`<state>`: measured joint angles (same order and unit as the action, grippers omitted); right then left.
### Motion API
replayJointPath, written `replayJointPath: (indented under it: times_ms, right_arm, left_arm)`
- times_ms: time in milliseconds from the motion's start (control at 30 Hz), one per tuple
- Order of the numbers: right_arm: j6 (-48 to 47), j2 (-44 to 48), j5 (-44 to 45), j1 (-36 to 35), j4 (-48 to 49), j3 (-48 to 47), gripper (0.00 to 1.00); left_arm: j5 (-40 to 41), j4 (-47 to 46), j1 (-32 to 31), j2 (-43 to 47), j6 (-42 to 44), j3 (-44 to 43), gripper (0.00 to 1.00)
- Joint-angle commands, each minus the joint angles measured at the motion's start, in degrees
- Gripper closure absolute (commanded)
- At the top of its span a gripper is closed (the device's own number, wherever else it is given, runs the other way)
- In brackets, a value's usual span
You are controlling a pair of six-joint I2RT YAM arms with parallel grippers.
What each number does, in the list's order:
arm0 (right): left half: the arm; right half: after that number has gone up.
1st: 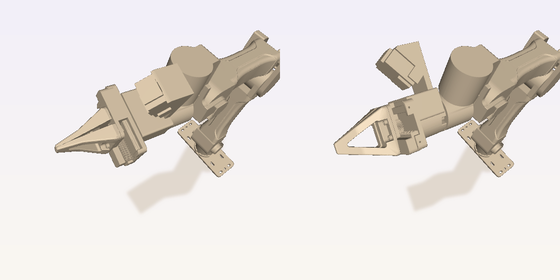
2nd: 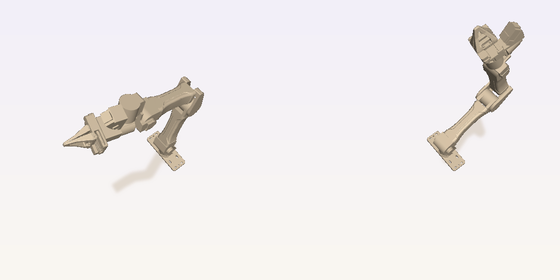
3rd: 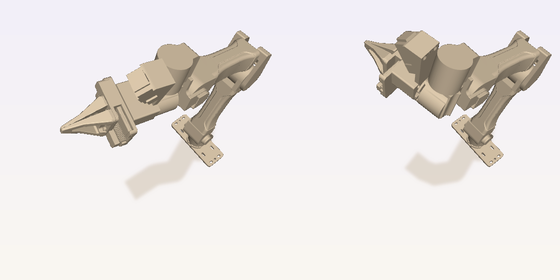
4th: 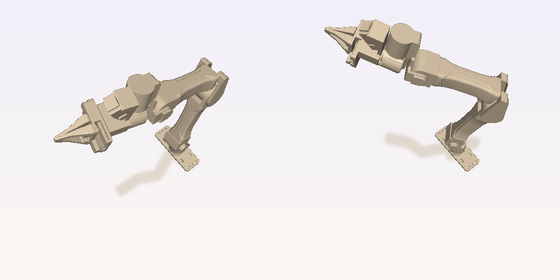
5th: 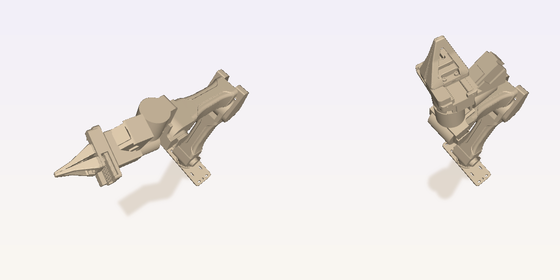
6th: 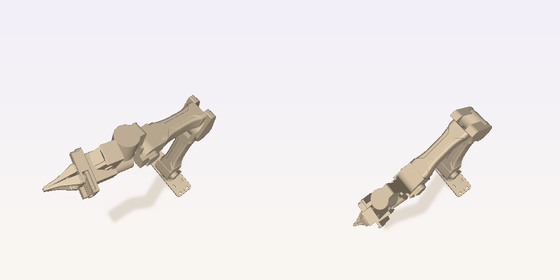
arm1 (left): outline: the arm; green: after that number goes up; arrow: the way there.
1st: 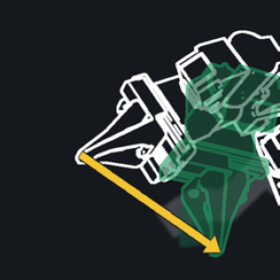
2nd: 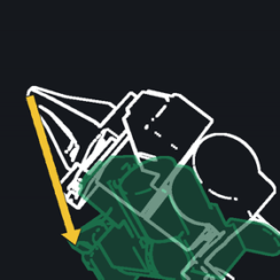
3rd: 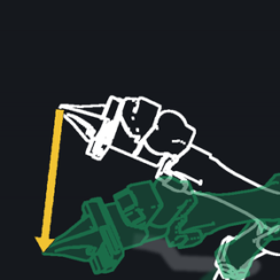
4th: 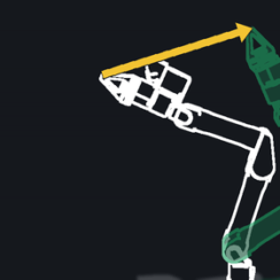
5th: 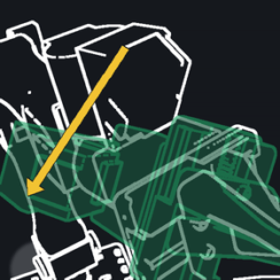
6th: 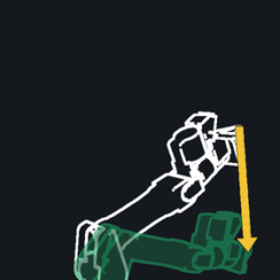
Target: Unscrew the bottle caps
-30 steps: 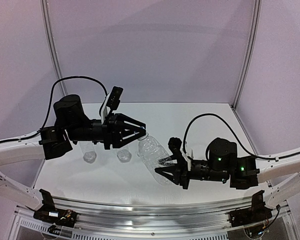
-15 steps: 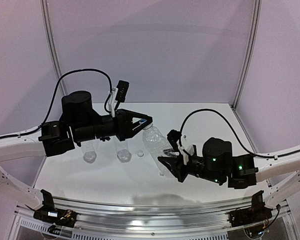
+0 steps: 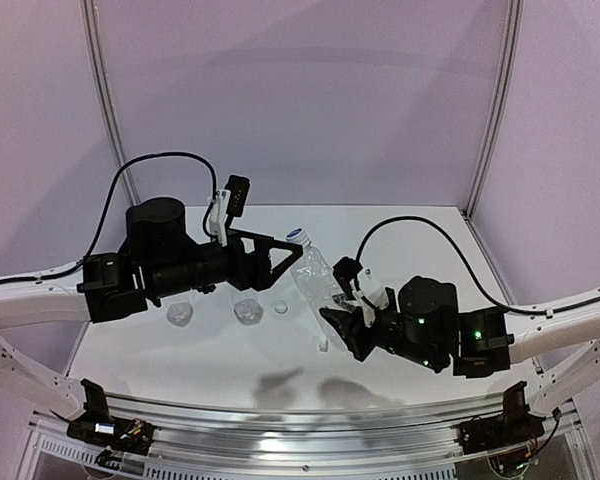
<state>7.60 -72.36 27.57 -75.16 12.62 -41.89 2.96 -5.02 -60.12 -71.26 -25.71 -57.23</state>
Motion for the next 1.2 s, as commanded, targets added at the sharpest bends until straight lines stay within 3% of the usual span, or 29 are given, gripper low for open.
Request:
replayJointPath:
  times_ms: [0,233,467,800,900,1067,1167]
  right_arm:
    - [-0.2,5.1,-7.4,0.0,3.1,2.7,0.68]
    - [-2.1,11.0,-28.1,0.1,9.9,7.5,0.66]
    - [-2.6,9.6,-38.2,0.0,10.7,6.9,0.66]
    - [-2.6,6.5,-39.8,0.0,9.7,5.1,0.67]
    - [-2.6,6.4,-39.7,0.1,9.5,5.1,0.68]
    - [-2.6,6.2,-39.2,0.1,9.1,4.8,0.68]
    - [-2.6,6.4,-38.8,0.1,9.1,4.9,0.68]
  left_arm:
    - [-6.4,-5.2,0.3,7.1,9.6,5.4,0.06]
    - [-28.7,-12.2,2.1,14.4,13.8,10.5,0.04]
    - [-36.7,-17.1,1.6,14.8,12.6,11.5,0.12]
    - [-38.5,-14.2,-0.7,10.6,15.4,8.2,0.26]
    - [-36.9,-11.3,-2.3,10.2,17.7,6.9,0.34]
    - [-35.5,-10.3,-3.5,9.9,18.7,6.3,0.67]
    - [-32.1,-7.5,-5.0,9.8,20.7,5.1,0.77]
